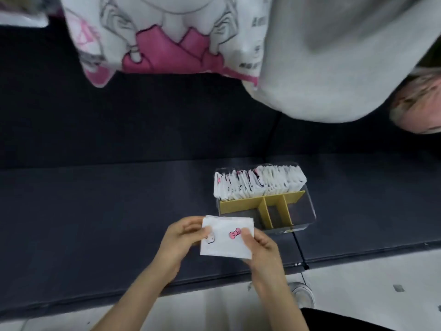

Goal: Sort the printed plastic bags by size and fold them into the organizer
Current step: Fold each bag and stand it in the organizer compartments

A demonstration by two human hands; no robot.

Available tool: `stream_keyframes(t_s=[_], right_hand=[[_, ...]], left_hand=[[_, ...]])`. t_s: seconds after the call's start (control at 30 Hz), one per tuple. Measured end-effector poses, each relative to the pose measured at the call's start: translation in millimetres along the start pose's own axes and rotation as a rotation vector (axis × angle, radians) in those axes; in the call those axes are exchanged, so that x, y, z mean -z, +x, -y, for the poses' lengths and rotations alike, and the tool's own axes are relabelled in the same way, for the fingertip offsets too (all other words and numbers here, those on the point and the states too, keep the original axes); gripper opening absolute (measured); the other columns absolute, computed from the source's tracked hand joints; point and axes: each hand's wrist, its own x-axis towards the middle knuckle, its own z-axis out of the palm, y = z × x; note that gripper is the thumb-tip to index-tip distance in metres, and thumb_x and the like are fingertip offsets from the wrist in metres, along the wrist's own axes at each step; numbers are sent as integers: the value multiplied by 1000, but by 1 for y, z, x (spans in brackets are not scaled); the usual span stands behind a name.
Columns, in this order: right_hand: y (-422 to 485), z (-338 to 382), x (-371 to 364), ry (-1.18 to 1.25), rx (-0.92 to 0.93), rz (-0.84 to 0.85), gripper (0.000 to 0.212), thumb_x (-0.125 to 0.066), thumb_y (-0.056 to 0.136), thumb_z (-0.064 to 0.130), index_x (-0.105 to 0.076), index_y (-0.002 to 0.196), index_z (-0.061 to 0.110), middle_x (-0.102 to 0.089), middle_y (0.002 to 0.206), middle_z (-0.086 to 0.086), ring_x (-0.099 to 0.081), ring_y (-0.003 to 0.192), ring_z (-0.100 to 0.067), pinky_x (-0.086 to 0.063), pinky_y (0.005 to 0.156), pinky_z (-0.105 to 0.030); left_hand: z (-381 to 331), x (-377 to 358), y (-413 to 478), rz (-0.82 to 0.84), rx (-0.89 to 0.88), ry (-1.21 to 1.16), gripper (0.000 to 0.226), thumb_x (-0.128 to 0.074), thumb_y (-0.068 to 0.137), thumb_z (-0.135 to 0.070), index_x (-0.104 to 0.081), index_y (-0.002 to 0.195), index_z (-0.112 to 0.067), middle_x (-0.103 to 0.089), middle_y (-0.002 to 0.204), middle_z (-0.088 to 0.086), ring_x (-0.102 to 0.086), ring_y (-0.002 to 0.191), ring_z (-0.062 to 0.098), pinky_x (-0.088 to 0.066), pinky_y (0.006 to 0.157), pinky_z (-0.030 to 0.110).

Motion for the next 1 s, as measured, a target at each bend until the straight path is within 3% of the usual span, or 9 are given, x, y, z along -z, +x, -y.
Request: stream_keyframes(t_s=[0.1, 0.23, 0.37, 0.47, 0.57, 0.67, 0.77, 0.9, 1.0], right_hand=[[14, 28, 41, -28, 103, -266, 14, -57, 92, 8, -70, 87, 7, -74, 76, -2, -69, 76, -18, -53, 61, -27], [32, 39, 79, -23, 145, -487, 15, -56, 95, 15, -69, 87, 16, -72, 88, -1, -66, 87, -21, -53, 80, -38], [44, 40, 85, 50, 154, -543, 15, -55, 95, 18, -68, 88, 19, -70, 90, 1, -65, 86, -17, -51, 74, -32], [52, 39, 87, 57, 179, -567, 16, -54, 96, 16, -69, 96, 12, -70, 86, 3, -65, 85, -16, -48, 70, -27], [60, 40, 87, 73, 207, -571, 19, -54, 96, 17, -69, 102, 8, -71, 88, 1, -66, 86, -16, -49, 71, -26], [70, 44, 86, 73, 261, -565, 18, -54, 96, 17, -70, 104, 11, -72, 88, 4, -68, 85, -11, -50, 71, -24], [78, 54, 75, 47, 357, -520, 17, -53, 96, 17, -70, 98, 17, -72, 83, 8, -67, 75, -1, -49, 59, -12], [95, 67, 47, -118, 527, -427, 21, -52, 96, 16, -69, 85, 10, -67, 70, 3, -61, 63, 2, -43, 52, -11], [117, 65, 29, -366, 652, -346, 27, -52, 96, 15, -61, 71, 12, -52, 57, -4, -45, 52, -4, -38, 45, -24]], left_hand=[[-8, -26, 31, 2, -293, 473, 23, -67, 86, -12, -69, 102, -28, -66, 104, -18, -59, 98, 0, -44, 85, 13], [-13, -54, 84, -59, -768, 1069, 34, -49, 87, -38, -72, 107, -21, -65, 115, -1, -58, 106, 22, -46, 91, 37], [-21, -98, 130, 94, -890, 1365, 45, -37, 92, -41, -65, 121, -21, -57, 133, 7, -52, 123, 34, -33, 103, 48], [-22, -119, 149, 128, -733, 1398, 60, -20, 93, -58, -37, 144, -30, -28, 154, -4, -18, 145, 23, 0, 116, 40], [-7, -121, 165, 97, -654, 1449, 67, -21, 90, -67, -21, 148, -35, -13, 158, -10, -4, 147, 17, 12, 114, 43], [4, -104, 167, -4, -674, 1382, 78, -16, 79, -67, -40, 142, -30, -29, 153, -6, -21, 144, 19, 5, 115, 46], [12, -87, 168, -65, -812, 1329, 60, -38, 80, -57, -69, 115, -20, -56, 134, 5, -47, 129, 28, -15, 111, 52], [15, -83, 170, -96, -826, 1342, 49, -45, 79, -53, -74, 101, -20, -64, 123, 6, -56, 120, 29, -23, 106, 57], [18, -84, 169, -99, -803, 1318, 50, -45, 80, -55, -73, 104, -22, -63, 125, 5, -55, 121, 28, -21, 110, 56]])
